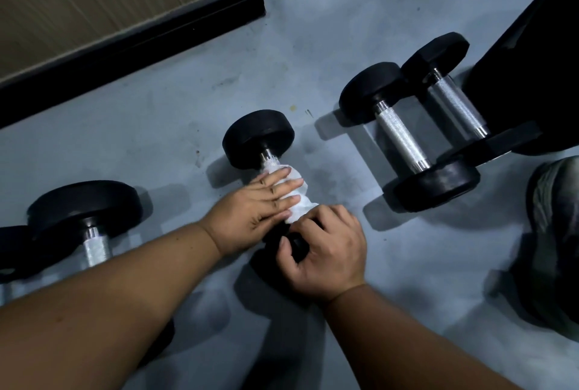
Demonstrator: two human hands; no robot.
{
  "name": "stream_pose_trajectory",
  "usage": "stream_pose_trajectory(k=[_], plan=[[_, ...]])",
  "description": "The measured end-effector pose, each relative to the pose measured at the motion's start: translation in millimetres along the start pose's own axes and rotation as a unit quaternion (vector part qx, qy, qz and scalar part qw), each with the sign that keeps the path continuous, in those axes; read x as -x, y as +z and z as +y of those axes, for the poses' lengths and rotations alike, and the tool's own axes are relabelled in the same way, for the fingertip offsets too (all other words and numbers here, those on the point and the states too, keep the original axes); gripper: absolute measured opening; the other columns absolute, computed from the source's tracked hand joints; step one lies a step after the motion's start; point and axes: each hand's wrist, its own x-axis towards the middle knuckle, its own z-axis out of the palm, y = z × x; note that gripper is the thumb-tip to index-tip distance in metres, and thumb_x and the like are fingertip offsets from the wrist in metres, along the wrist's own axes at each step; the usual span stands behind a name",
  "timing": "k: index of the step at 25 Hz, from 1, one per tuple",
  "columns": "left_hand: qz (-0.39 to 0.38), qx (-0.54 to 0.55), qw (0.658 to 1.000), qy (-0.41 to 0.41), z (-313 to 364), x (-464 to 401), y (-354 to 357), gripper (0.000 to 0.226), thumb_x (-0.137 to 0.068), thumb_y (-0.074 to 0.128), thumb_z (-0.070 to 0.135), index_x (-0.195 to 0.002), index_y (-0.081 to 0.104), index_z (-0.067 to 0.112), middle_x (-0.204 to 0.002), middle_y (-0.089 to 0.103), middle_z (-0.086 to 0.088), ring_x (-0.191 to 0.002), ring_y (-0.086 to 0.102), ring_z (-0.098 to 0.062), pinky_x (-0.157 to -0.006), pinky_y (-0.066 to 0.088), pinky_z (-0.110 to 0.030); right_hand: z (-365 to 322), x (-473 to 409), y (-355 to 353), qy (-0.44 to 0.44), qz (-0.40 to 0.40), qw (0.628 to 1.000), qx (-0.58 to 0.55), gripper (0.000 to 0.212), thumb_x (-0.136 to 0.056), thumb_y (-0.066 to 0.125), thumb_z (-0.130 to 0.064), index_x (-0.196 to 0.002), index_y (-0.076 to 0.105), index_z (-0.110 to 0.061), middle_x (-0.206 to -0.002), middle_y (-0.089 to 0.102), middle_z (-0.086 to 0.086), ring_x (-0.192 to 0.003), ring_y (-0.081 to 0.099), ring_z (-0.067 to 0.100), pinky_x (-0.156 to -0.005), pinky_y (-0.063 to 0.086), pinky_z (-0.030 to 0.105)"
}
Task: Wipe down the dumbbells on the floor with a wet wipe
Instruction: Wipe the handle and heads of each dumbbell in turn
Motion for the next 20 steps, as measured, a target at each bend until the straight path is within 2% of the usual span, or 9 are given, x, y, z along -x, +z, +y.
stream_pose_trajectory(k=[3,6,7,9,12,15,17,18,20], plan=[[0.043,0.049,0.994,-0.084,-16.5,-4.6,-6.7,0.037,-0.102,0.052,0.026,-0.131,0.065,0.007,-0.149,0.050,-0.001,-0.150,0.030,-0.021,-0.123,0.023,-0.031,0.9,0.3,0.4,0.000,-0.004,1.000,0.004,0.023,-0.073,0.072,-0.037,-0.066,0.066,-0.016,-0.073,0.059,0.002,-0.069,0.053,0.027,-0.064,0.044,0.041],[0.113,0.075,0.979,-0.155,8.1,-8.6,8.7,0.036,-0.101,0.051,0.024,-0.129,0.067,0.006,-0.148,0.049,0.000,-0.150,0.028,-0.018,-0.122,0.024,-0.027,1.3,0.2,0.1,0.009,-0.003,1.000,-0.002,0.022,-0.072,0.072,-0.037,-0.065,0.067,-0.017,-0.073,0.059,0.001,-0.069,0.053,0.026,-0.064,0.043,0.041],[0.112,0.066,0.980,-0.153,20.0,-7.4,15.3,0.036,-0.102,0.050,0.024,-0.128,0.068,0.007,-0.149,0.050,0.000,-0.150,0.029,-0.018,-0.123,0.023,-0.028,1.1,-0.4,-0.1,0.009,0.000,1.000,-0.007,0.021,-0.072,0.072,-0.036,-0.065,0.067,-0.017,-0.072,0.059,0.000,-0.069,0.053,0.026,-0.064,0.043,0.041],[0.079,0.036,0.992,-0.089,29.6,-0.6,17.7,0.035,-0.103,0.049,0.024,-0.126,0.070,0.007,-0.149,0.052,0.000,-0.149,0.032,-0.020,-0.124,0.023,-0.036,1.1,-1.7,-0.1,0.004,0.006,1.000,-0.017,0.019,-0.071,0.072,-0.034,-0.066,0.067,-0.017,-0.071,0.059,0.000,-0.067,0.052,0.026,-0.064,0.043,0.041],[0.003,0.020,1.000,-0.006,3.3,1.3,2.6,0.036,-0.104,0.048,0.024,-0.132,0.066,0.008,-0.149,0.052,-0.005,-0.148,0.036,-0.023,-0.123,0.025,-0.041,3.1,-1.5,-0.1,-0.001,0.006,1.000,-0.017,0.019,-0.071,0.072,-0.034,-0.066,0.067,-0.017,-0.072,0.059,0.000,-0.068,0.052,0.026,-0.064,0.043,0.041],[0.048,0.033,0.995,-0.086,-18.6,-6.7,-7.2,0.041,-0.107,0.043,0.032,-0.136,0.061,0.009,-0.149,0.051,-0.004,-0.149,0.033,-0.019,-0.122,0.026,-0.032,5.8,-0.1,-1.1,0.007,-0.003,1.000,-0.020,0.019,-0.071,0.072,-0.036,-0.068,0.068,-0.017,-0.074,0.059,0.000,-0.070,0.053,0.026,-0.063,0.044,0.041],[0.085,0.038,0.987,-0.130,-6.6,-9.4,2.2,0.040,-0.105,0.045,0.028,-0.135,0.062,0.008,-0.149,0.050,-0.004,-0.149,0.032,-0.020,-0.122,0.025,-0.030,8.0,-1.1,-1.8,0.011,0.000,1.000,-0.025,0.018,-0.071,0.071,-0.036,-0.069,0.069,-0.018,-0.074,0.059,0.000,-0.070,0.053,0.026,-0.063,0.045,0.040],[0.076,0.032,0.989,-0.120,3.2,-7.2,8.1,0.039,-0.105,0.046,0.025,-0.135,0.062,0.007,-0.150,0.049,-0.005,-0.150,0.030,-0.022,-0.123,0.025,-0.030,8.8,-2.0,-2.1,0.013,0.002,1.000,-0.028,0.018,-0.071,0.071,-0.035,-0.069,0.069,-0.017,-0.074,0.059,0.000,-0.069,0.053,0.026,-0.063,0.045,0.040],[0.038,0.030,0.998,-0.044,18.4,2.7,15.9,0.039,-0.106,0.044,0.023,-0.138,0.060,0.007,-0.153,0.047,-0.006,-0.151,0.029,-0.025,-0.123,0.026,-0.034,9.9,-3.3,-2.3,0.012,0.007,0.999,-0.037,0.017,-0.072,0.070,-0.034,-0.070,0.070,-0.017,-0.073,0.059,0.000,-0.068,0.052,0.027,-0.063,0.045,0.041]])
